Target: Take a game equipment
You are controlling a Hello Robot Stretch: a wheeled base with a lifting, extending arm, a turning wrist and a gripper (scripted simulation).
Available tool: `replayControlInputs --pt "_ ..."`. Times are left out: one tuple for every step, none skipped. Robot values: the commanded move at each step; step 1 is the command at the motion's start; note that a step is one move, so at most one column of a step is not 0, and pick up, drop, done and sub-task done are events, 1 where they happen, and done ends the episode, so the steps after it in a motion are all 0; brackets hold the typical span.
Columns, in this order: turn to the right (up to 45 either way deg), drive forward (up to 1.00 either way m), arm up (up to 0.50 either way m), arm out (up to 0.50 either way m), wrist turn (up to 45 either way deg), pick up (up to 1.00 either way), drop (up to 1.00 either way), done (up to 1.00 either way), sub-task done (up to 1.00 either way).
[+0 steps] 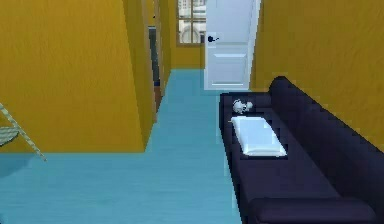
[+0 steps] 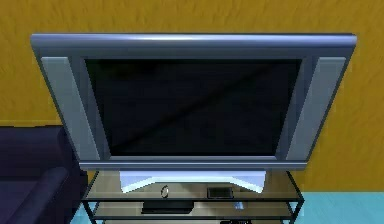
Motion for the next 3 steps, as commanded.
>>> replayControlInputs --pt "0.0 0.00 0.36 0.00 0.0 0.00 0.00 0.00 0.00" --pt "0.0 0.00 0.00 0.46 0.0 0.00 0.00 0.00 0.00" --pt "0.0 0.00 0.00 0.00 45.0 0.00 0.00 0.00 0.00"
